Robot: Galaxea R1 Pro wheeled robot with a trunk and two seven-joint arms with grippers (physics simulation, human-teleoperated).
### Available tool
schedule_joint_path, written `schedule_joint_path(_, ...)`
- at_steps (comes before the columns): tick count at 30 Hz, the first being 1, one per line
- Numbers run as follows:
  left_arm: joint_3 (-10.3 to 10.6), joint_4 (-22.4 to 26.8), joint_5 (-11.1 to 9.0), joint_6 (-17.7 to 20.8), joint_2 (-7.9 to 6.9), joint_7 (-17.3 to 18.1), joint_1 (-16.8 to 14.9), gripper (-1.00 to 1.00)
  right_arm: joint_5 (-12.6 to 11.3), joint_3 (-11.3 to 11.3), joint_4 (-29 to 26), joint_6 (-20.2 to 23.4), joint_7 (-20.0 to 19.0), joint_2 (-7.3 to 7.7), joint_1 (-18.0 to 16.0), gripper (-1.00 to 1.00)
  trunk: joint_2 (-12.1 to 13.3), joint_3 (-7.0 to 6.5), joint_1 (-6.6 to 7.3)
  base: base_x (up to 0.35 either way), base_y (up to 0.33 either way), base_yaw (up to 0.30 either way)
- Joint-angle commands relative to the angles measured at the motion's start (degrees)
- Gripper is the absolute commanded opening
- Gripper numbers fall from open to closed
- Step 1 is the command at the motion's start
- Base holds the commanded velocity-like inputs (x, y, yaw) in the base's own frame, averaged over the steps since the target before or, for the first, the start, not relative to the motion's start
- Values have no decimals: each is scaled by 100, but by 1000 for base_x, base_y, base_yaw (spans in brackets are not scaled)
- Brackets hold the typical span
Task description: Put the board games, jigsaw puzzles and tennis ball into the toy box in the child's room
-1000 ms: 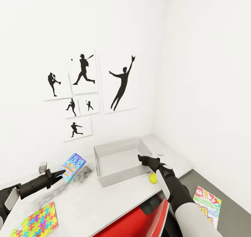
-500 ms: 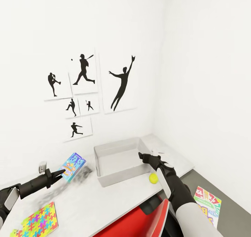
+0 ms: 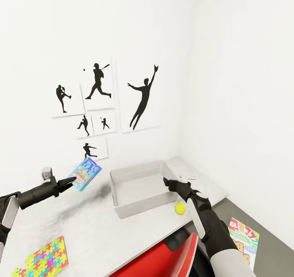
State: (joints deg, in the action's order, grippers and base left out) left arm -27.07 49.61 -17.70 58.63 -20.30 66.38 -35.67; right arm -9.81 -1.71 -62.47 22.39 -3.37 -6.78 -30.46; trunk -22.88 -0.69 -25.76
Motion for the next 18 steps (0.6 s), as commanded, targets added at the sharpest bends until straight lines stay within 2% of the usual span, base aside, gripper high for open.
schedule_joint_path(1, -2, 146, 22, 38, 75, 20, -8, -100, -28, 5, -22, 49, -6, 0, 1, 100, -4, 3, -2, 0, 0, 0)
schedule_joint_path(5, 7, 363, 28, 68, 351, 7, -64, -100, -31, 11, -92, 98, -6, 1, 10, 100, -4, 3, -2, 0, 0, 0)
schedule_joint_path(7, 8, 394, 39, 69, 456, -11, -172, -100, -35, 12, -151, 107, -6, 3, 12, 100, -4, 3, -2, 0, 0, 0)
schedule_joint_path(9, 13, 399, 59, 68, 607, -71, -409, -100, -56, 12, -258, 117, -9, 18, 28, 100, -4, 3, -2, 0, 0, 0)
schedule_joint_path(11, 16, 384, 65, 64, 804, -310, -633, -100, -167, 12, -396, 178, -13, 48, 92, 100, -4, 3, -2, 0, 0, 0)
schedule_joint_path(15, 17, 377, 31, 62, 1103, -855, -834, -100, -350, 12, -583, 301, -14, 65, 188, 100, -4, 3, -2, 0, 0, 0)
schedule_joint_path(18, 18, 376, 45, 41, 1456, -1236, -1069, -100, -417, 25, -662, 356, -15, 73, 222, 100, -4, 3, -2, 0, 0, 0)
